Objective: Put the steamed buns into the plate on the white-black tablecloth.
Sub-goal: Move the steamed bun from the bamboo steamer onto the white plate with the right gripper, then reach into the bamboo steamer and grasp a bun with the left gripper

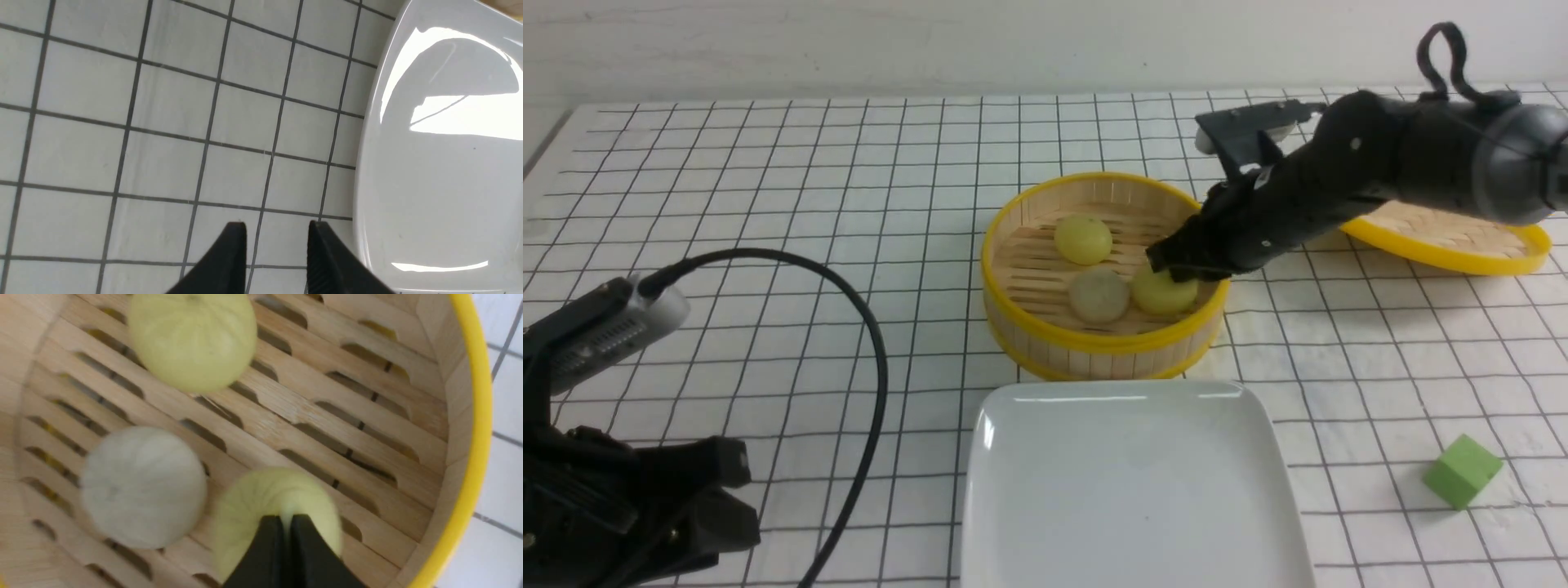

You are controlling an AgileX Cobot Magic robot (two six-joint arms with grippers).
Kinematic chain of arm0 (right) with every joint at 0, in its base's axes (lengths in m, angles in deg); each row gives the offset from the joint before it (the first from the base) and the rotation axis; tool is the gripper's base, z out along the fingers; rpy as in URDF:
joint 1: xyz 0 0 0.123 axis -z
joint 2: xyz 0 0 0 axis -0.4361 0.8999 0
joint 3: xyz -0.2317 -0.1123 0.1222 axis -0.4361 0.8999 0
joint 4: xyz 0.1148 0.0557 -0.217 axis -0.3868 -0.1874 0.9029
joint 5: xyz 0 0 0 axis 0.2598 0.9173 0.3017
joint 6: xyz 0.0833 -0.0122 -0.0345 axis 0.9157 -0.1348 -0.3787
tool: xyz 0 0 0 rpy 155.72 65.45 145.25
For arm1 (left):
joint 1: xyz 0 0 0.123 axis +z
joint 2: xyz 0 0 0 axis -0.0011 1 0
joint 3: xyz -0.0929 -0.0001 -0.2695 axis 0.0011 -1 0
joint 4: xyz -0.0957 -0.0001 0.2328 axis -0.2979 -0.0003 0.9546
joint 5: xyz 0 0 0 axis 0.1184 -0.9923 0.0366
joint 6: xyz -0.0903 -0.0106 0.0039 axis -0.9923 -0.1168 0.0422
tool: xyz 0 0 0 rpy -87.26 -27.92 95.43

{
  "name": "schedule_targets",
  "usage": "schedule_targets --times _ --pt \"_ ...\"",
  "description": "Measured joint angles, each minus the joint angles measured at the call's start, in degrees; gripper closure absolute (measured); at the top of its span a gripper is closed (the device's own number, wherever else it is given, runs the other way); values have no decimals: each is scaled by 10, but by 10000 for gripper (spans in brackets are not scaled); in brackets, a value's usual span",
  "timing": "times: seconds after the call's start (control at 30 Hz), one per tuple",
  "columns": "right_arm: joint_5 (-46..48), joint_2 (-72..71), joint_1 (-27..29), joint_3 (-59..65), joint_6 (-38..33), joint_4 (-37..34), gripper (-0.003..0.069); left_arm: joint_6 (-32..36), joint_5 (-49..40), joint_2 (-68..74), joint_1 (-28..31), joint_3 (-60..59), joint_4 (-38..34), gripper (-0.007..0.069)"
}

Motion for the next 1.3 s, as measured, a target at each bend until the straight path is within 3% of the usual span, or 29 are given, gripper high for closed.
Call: schedule_targets --times 0.2,0.3,0.4,0.5,0.6,0.7,0.73,0.77,0.83,0.9,0.97,1.0,1.03,1.17,1.23,1.3 --pt "78 -143 -1 21 16 6 648 0 4 0 0 0 0 381" --pt "101 -241 -25 134 37 -6 643 0 10 0 0 0 0 381" --pt "76 -258 -49 230 47 -30 641 0 11 0 0 0 0 381" --pt "-30 -245 -89 362 49 -77 609 0 11 0 0 0 0 381" --pt "-89 -228 -105 397 49 -88 544 0 14 0 0 0 0 381" --pt "-110 -224 -102 404 49 -93 369 0 22 0 0 0 0 381" --pt "-98 -231 -95 398 49 -93 282 0 24 0 0 0 0 381" --pt "-94 -232 -93 396 49 -92 270 0 25 0 0 0 0 381" --pt "-17 -269 -57 364 49 -74 135 5 33 0 0 0 0 382" --pt "58 -308 -23 331 52 -47 109 15 43 1 0 4 0 393" --pt "100 -329 -4 316 59 -30 122 22 46 5 0 9 1 410" --pt "173 -367 31 298 72 5 189 33 46 18 0 23 0 448" --pt "181 -367 31 297 74 5 201 33 46 18 0 23 0 448" --pt "307 -456 100 320 102 96 565 91 12 104 -8 97 -18 605" --pt "324 -489 118 351 109 118 652 110 3 144 -32 132 -32 622" --pt "321 -526 134 394 109 128 672 120 3 210 -86 179 -42 622"
